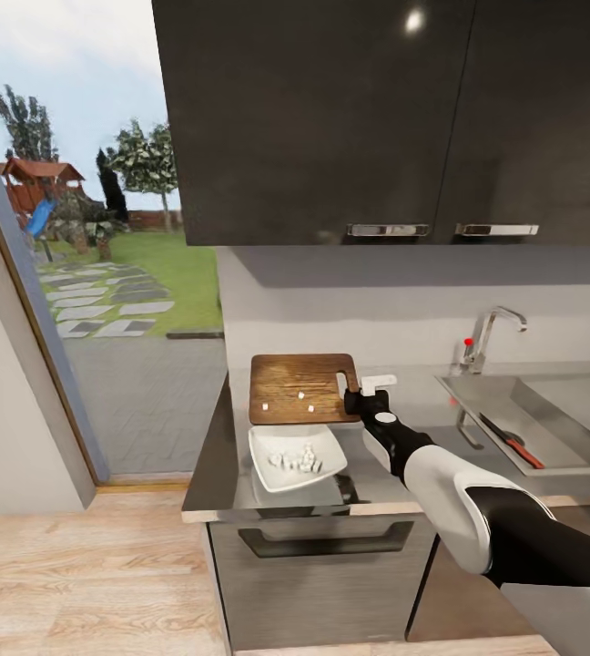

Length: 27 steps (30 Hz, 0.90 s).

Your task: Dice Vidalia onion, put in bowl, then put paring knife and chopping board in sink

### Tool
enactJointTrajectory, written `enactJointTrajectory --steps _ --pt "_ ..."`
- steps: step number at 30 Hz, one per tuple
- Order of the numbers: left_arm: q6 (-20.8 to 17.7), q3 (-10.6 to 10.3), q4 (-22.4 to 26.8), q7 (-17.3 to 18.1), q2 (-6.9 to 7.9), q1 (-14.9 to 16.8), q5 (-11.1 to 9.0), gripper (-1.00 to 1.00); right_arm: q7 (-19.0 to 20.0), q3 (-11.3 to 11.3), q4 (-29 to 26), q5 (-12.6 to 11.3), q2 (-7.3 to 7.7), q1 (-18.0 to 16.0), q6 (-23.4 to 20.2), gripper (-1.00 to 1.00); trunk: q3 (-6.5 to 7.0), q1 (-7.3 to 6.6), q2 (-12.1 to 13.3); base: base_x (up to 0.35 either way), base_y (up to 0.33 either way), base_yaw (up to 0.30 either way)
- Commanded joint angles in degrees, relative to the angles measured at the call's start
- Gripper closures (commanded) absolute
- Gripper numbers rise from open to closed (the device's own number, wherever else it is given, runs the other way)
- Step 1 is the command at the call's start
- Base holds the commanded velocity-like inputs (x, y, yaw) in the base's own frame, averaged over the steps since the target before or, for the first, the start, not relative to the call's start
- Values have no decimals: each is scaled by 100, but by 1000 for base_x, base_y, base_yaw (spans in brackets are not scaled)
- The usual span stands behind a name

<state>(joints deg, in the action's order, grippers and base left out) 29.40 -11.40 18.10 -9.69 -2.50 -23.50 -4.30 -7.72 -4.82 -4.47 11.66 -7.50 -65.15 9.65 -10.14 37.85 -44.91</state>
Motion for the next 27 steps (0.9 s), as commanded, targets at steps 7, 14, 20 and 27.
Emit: enactJointTrajectory --steps 7,14,20,27 --pt "4 -47 9 -33 4 -2 -45 -100 -10 -54 8 58 -5 -6 19 100 -8 1 -6 0 -1 0" --pt "6 -50 9 -33 4 -1 -45 -100 -12 -54 8 55 -5 -6 19 100 -8 1 -6 0 0 0" --pt "4 -47 9 -33 4 -3 -45 -100 -10 -62 99 58 3 -6 295 100 -8 1 -6 0 0 0" --pt "4 -47 9 -33 4 1 -45 -100 -10 -63 330 62 36 -6 955 100 -8 1 -6 0 0 0"
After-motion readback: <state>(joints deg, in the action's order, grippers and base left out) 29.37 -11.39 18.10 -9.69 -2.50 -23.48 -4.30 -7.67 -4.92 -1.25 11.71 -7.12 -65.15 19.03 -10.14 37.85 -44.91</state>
